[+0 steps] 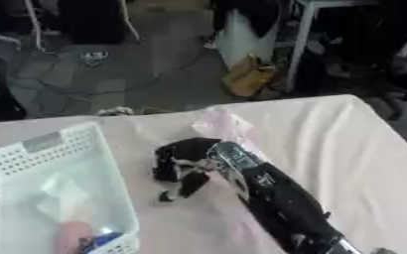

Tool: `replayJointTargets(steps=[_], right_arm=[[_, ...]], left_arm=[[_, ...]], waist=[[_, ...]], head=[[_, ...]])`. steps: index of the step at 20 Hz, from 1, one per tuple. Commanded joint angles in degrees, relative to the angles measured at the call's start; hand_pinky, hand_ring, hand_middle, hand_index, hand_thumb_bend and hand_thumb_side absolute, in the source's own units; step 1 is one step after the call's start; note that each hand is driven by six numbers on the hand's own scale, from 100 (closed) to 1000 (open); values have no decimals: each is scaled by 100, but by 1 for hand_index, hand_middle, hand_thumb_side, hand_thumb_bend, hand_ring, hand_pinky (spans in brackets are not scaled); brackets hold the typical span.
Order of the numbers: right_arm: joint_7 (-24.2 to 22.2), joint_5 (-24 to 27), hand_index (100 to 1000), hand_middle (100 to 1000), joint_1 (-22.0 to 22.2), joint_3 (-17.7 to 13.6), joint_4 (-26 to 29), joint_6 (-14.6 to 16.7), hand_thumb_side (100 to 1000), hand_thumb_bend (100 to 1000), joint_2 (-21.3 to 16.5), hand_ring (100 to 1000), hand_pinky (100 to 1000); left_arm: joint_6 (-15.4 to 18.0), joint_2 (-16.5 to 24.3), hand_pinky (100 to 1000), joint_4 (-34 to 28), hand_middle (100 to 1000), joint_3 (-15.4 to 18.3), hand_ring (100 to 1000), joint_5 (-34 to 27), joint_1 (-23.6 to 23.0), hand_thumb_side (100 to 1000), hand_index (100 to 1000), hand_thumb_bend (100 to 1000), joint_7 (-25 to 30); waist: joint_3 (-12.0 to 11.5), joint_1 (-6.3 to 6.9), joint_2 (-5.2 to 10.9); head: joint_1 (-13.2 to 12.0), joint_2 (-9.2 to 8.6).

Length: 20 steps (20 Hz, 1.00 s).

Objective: Pick up objects on the table and place them in the box.

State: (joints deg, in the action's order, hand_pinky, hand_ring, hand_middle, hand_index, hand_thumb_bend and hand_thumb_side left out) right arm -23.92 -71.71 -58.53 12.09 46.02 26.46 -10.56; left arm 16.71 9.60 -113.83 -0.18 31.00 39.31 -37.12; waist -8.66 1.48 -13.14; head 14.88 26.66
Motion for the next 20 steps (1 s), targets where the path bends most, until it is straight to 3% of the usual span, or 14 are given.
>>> replayJointTargets(steps=[1, 2, 4, 7, 9, 11, 15, 20], right_arm=[[100, 116, 1000, 994, -87, 0, 122, 19, 793, 586, -83, 1000, 953], [140, 130, 1000, 994, -87, 2, 117, 13, 793, 586, -85, 1000, 953], [448, 338, 1000, 968, -120, -86, 187, -198, 877, 498, -69, 1000, 917], [1068, 647, 994, 942, -207, -119, 380, -930, 916, 421, -110, 1000, 906], [1453, 613, 989, 941, -239, -40, 505, -1501, 927, 401, -134, 1000, 901], [1623, 521, 994, 947, -248, 58, 543, -1849, 924, 401, -139, 1000, 906], [1552, 259, 999, 950, -266, 127, 503, -2176, 928, 387, -141, 1000, 912], [1314, -34, 994, 960, -273, 181, 437, -2182, 936, 404, -158, 1000, 944]], left_arm=[[12, 30, 835, -76, 815, 29, 930, -4, 110, 821, 880, 100, -19], [12, 29, 835, -76, 815, 28, 930, -4, 113, 821, 880, 100, -19], [11, 24, 836, -76, 812, 28, 930, -2, 119, 819, 869, 100, -17], [15, 23, 836, -76, 811, 33, 930, 4, 129, 816, 864, 100, -18], [19, 16, 836, -76, 811, 32, 929, 5, 130, 816, 862, 100, -20], [27, 8, 836, -76, 810, 31, 929, 4, 133, 815, 860, 100, -21], [29, -1, 836, -76, 808, 28, 929, -2, 129, 814, 855, 100, -20], [37, -9, 836, -76, 808, 29, 929, -10, 131, 814, 852, 100, -17]], waist=[[-25, 34, -25], [-27, 34, -28], [-36, 30, -43], [-39, 16, -48], [-46, 7, -49], [-53, 2, -50], [-62, 1, -57], [-62, 4, -67]], head=[[5, -114], [7, -120], [29, -138], [29, -135], [46, -133], [72, -138], [115, -142], [144, -117]])
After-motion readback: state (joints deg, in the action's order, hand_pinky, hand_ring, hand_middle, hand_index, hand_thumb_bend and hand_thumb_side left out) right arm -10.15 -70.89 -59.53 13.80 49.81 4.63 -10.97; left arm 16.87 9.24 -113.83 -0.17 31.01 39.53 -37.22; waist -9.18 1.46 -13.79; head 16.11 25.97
